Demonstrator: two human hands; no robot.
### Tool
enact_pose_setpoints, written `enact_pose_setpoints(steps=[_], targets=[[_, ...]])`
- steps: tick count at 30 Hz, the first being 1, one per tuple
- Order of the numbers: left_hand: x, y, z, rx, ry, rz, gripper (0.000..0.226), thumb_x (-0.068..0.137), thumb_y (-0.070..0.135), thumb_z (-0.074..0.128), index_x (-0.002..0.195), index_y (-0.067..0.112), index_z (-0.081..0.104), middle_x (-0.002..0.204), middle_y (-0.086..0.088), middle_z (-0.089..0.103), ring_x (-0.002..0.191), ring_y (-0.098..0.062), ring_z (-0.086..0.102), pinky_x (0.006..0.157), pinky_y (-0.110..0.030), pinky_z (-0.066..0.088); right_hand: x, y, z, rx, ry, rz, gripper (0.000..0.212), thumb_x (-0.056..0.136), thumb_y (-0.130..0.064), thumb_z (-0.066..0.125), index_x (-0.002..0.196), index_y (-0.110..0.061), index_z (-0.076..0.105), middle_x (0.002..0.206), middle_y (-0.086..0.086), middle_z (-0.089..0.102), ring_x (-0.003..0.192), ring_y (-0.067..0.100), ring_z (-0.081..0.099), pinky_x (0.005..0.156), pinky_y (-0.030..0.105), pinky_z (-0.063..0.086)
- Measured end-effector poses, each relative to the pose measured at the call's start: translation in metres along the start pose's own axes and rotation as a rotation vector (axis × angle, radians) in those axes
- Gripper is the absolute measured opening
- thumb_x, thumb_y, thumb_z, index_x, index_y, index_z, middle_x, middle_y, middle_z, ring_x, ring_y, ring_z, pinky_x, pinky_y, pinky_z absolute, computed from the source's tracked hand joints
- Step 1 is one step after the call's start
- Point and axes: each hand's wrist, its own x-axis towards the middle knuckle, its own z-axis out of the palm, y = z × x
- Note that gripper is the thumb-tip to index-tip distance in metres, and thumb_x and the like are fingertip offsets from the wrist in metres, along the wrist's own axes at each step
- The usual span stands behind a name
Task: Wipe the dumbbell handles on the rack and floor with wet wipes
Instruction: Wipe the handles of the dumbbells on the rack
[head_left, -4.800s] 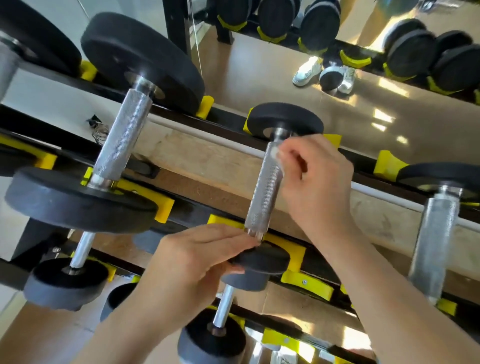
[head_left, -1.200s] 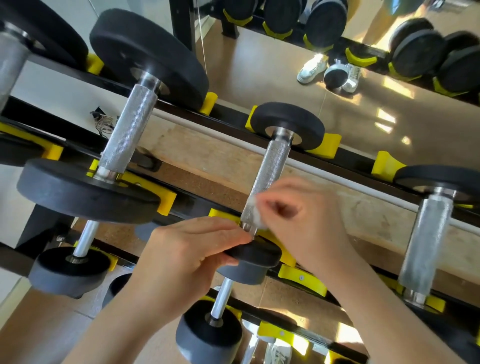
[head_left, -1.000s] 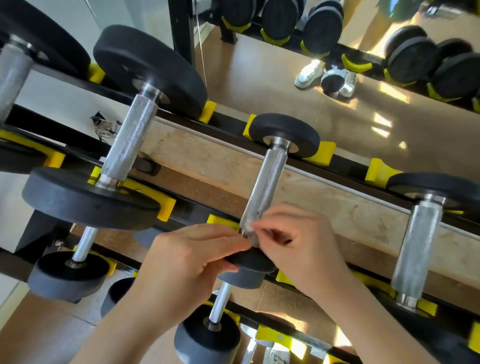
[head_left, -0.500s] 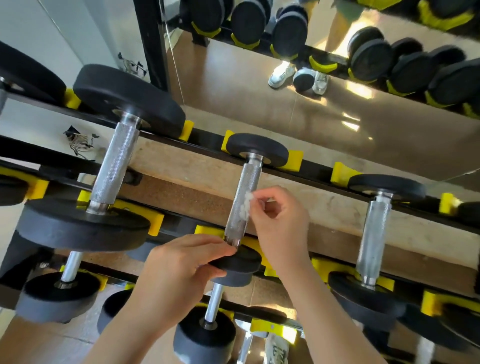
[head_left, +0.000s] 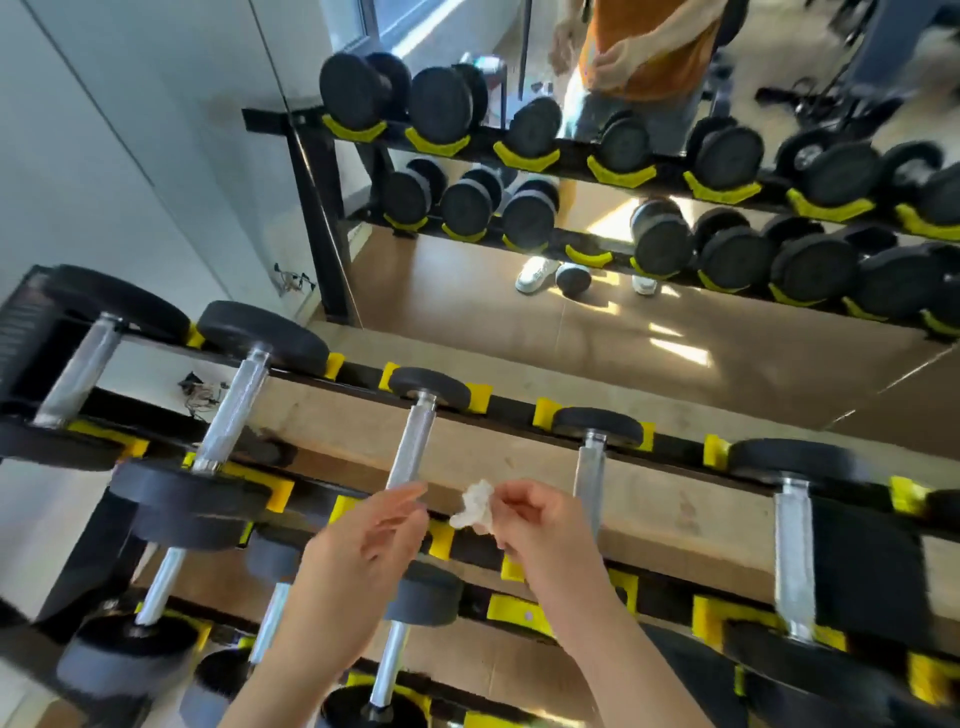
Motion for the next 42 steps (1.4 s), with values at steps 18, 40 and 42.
enact_pose_setpoints(steps=[18, 40, 42], targets=[[-0.217, 0.205, 0.183, -0.405, -0.050, 0.119, 0.008, 0.081, 0.024, 0.076, 0.082, 0.016, 0.075, 0.072, -0.004, 0.070, 0.068, -0.015, 0.062, 0.067, -0.035, 0.051, -0.217, -0.049, -0.243, 0.006, 0.044, -0.310, 0.012, 0.086, -0.011, 0.068, 0.089, -0.023, 0.067, 0.071, -0.004, 0.070, 0.062, 0.009, 0.063, 0.059, 0.022, 0.051], [-0.135, 0.164, 0.167, -0.499, -0.131, -0.099, 0.013, 0.078, 0.021, 0.069, 0.083, 0.011, 0.076, 0.064, 0.000, 0.066, 0.059, -0.007, 0.057, 0.056, -0.017, 0.046, -0.136, -0.043, -0.208, 0.303, 0.028, 0.130, 0.019, 0.094, -0.015, 0.058, 0.081, -0.014, 0.072, 0.077, 0.002, 0.073, 0.073, 0.015, 0.069, 0.064, 0.027, 0.052], [-0.125, 0.160, 0.162, -0.388, -0.188, -0.076, 0.010, 0.085, 0.014, 0.068, 0.080, 0.017, 0.076, 0.063, 0.001, 0.066, 0.059, -0.007, 0.057, 0.056, -0.017, 0.046, -0.128, -0.042, -0.203, 0.242, 0.080, 0.118, 0.018, 0.095, -0.017, 0.057, 0.083, -0.017, 0.070, 0.075, -0.003, 0.072, 0.075, 0.014, 0.068, 0.063, 0.025, 0.053]])
